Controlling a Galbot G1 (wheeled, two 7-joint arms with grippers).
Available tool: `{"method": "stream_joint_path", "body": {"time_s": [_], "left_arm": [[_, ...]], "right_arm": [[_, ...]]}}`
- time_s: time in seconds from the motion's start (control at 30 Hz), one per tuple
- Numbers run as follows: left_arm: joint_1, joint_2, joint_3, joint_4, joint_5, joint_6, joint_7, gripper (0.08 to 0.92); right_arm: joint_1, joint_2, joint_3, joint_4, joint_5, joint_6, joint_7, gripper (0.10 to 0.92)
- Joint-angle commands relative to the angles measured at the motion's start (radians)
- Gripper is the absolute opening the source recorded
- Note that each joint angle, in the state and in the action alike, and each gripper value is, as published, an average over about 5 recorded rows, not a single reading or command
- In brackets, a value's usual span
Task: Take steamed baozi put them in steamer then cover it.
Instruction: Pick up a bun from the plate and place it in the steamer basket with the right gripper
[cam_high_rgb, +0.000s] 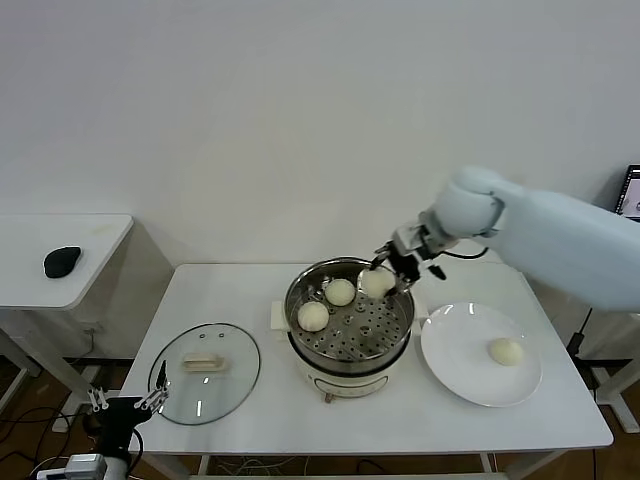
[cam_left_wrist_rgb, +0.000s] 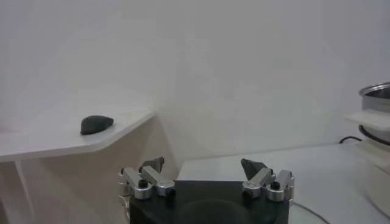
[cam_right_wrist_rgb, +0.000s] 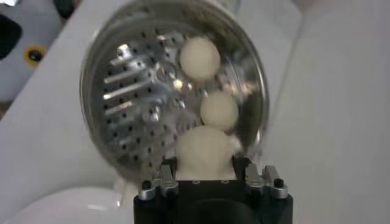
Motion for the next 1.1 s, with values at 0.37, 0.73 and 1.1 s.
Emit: {"method": "stream_joint_path", "body": {"time_s": [0.37, 0.73, 1.1], "left_arm": [[0.014, -0.012, -0.014, -0.004, 0.001, -0.004, 0.000, 0.823], [0.011, -0.016, -0.007, 0.002, 0.002, -0.006, 0.000, 0.823], [0.006, -0.010, -0.007, 0.005, 0.001, -0.006, 0.000, 0.823]], "right_arm": [[0.003, 0.158, -0.177, -0.016, -0.182, 0.399, 0.039, 0.586], [-0.013, 0.152, -0.187, -0.009, -0.202, 0.470, 0.033, 0.594], [0.014, 0.113, -0.146, -0.016, -0.172, 0.462, 0.038, 0.749]]}}
